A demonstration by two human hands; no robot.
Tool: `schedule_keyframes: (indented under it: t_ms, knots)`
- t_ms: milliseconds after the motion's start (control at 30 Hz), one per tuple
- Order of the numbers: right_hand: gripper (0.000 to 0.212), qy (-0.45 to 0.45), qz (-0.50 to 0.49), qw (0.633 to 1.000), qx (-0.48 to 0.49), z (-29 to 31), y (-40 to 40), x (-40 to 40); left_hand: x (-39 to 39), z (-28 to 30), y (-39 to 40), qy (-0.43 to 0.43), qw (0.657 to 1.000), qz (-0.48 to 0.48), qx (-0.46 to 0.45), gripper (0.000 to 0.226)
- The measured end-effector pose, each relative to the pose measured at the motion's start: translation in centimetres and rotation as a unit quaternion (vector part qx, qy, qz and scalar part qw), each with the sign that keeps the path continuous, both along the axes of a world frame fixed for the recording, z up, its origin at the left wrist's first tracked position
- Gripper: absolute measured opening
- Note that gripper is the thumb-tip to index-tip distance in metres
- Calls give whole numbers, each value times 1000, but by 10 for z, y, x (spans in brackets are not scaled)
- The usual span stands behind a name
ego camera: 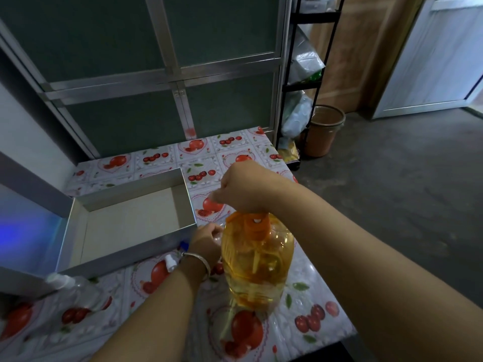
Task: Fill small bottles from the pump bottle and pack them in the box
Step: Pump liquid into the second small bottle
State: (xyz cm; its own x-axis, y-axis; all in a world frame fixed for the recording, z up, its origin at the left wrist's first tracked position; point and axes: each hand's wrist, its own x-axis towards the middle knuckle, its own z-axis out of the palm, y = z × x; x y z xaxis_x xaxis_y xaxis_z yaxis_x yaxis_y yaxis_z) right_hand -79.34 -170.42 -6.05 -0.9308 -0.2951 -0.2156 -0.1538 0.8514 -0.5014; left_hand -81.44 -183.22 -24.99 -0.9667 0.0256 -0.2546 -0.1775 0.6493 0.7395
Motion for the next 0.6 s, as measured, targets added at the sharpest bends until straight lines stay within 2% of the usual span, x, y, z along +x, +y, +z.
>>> schedule_keyframes:
  t_ms: [167,333,467,600]
  knots:
    - [39,18,-57,998,4,-1,-1,0,24,44,-3,53,997,14,60,42]
    - [42,52,-133,990,-6,0,-1,4,39,82,-11,92,995,-23,4,38]
    - [35,1,-166,983,-84,1,1,11,51,109,-17,118,992,-46,4,27]
    - [43,-35,-175,977,-120,6,0,19,64,131,-20,168,983,-75,-25,42]
